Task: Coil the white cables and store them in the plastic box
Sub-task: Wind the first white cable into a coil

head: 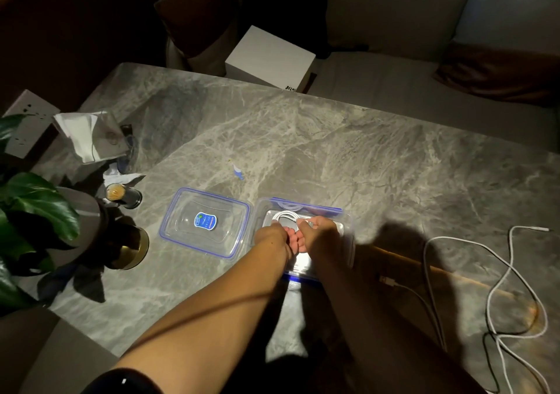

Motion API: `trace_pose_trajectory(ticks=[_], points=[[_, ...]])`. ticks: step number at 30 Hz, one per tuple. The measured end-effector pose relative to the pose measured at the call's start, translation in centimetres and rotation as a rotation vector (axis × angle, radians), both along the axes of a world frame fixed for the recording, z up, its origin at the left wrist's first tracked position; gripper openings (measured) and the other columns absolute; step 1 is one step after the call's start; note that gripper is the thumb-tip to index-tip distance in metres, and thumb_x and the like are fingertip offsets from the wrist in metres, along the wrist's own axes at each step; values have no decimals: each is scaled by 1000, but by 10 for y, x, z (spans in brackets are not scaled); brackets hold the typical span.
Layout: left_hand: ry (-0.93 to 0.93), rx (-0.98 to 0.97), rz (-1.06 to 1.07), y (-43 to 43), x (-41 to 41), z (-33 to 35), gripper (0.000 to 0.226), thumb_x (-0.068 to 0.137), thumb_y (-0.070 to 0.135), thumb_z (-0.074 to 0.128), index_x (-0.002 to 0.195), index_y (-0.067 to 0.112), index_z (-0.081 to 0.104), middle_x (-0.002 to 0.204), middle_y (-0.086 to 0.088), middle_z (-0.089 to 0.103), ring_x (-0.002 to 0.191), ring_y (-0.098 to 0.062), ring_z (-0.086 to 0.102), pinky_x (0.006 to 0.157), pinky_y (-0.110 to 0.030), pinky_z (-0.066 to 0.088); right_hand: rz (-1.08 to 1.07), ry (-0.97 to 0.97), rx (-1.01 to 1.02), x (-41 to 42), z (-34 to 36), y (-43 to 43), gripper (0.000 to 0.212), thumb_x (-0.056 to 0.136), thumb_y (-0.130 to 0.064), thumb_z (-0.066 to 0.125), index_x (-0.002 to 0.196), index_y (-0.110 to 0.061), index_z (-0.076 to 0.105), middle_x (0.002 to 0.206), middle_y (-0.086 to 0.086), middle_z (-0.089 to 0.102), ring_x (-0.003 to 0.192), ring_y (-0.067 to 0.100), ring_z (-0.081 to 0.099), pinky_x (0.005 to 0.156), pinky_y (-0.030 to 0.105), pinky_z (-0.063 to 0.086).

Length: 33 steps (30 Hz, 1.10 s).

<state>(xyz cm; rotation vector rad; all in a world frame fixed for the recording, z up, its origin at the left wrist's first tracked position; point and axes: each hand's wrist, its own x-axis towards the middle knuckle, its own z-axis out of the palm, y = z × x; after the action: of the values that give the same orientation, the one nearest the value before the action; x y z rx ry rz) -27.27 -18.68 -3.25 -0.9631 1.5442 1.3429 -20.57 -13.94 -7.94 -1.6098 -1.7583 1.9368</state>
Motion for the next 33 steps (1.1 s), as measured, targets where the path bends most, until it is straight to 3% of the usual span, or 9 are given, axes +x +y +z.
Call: trace_pose_trajectory(ticks=[6, 14, 16, 18, 19, 21, 26, 28, 33], points=[[-72, -16, -28, -5, -6, -6, 54, 106, 38, 38, 58, 13, 34, 25, 0, 32, 14, -12, 22, 29, -4, 24, -24, -7, -27, 3, 5, 3, 24, 94, -19, 64, 109, 1, 64, 59, 2, 64, 32, 2, 56, 36, 15, 47], [21, -59, -59, -2, -2, -5, 46, 107, 25, 40, 65, 6, 42, 25, -4, 43, 16, -13, 41, 23, -13, 32, -1, -42, 80, 1, 4, 2, 26, 93, -22, 66, 115, -7, 66, 65, 3, 68, 46, 8, 63, 45, 17, 52], [31, -28, -60, 0, -2, 0, 41, 108, 28, 38, 82, 1, 56, 46, -9, 62, 36, -16, 59, 47, -22, 56, -1, -60, 86, -1, 4, 2, 26, 92, -24, 66, 113, -9, 68, 77, 8, 73, 65, 22, 70, 64, 30, 60], [12, -18, -78, -1, -1, 3, 43, 109, 29, 31, 126, -2, 56, 91, -16, 74, 83, -24, 72, 97, -35, 49, 3, -73, 63, -1, 5, -1, 17, 91, -26, 67, 100, -11, 71, 82, 12, 75, 77, 31, 73, 78, 43, 61], [-7, -7, -81, -2, -1, 4, 46, 109, 27, 28, 139, -4, 46, 120, -19, 68, 109, -28, 67, 106, -36, 41, 6, -81, 63, -1, 4, -3, 12, 90, -27, 68, 85, -15, 70, 80, 13, 74, 77, 34, 73, 79, 46, 60], [35, -5, -109, -7, -1, 2, 44, 109, 21, 28, 142, -6, 40, 143, -19, 52, 129, -31, 55, 97, -34, 47, -34, -95, 62, 0, 1, -6, 23, 85, -27, 72, 68, -21, 57, 81, 16, 74, 77, 37, 73, 78, 50, 60], [108, 1, -179, -9, 0, 9, 38, 107, 16, 34, 137, -2, 48, 137, -22, 57, 121, -35, 61, 74, -35, 51, -249, -34, -79, 5, 10, -8, 30, 85, -10, 73, 86, -22, 45, 93, 23, 68, 73, 35, 71, 62, 44, 63], [107, 33, -153, -8, 3, 16, 32, 107, 13, 35, 127, -4, 53, 127, -26, 62, 104, -38, 68, 71, -41, 53, -298, 14, -168, 8, 12, -8, 30, 87, -9, 72, 89, -19, 44, 101, 29, 66, 82, 38, 71, 69, 51, 62], [232, 86, -248, -14, 11, 25, 29, 104, 8, 36, 114, -11, 55, 82, -26, 67, 63, -32, 67, 51, -41, 58, -253, 21, -125, 14, 31, -7, 31, 88, -12, 70, 103, -12, 43, 89, 23, 64, 64, 25, 61, 56, 32, 55]])
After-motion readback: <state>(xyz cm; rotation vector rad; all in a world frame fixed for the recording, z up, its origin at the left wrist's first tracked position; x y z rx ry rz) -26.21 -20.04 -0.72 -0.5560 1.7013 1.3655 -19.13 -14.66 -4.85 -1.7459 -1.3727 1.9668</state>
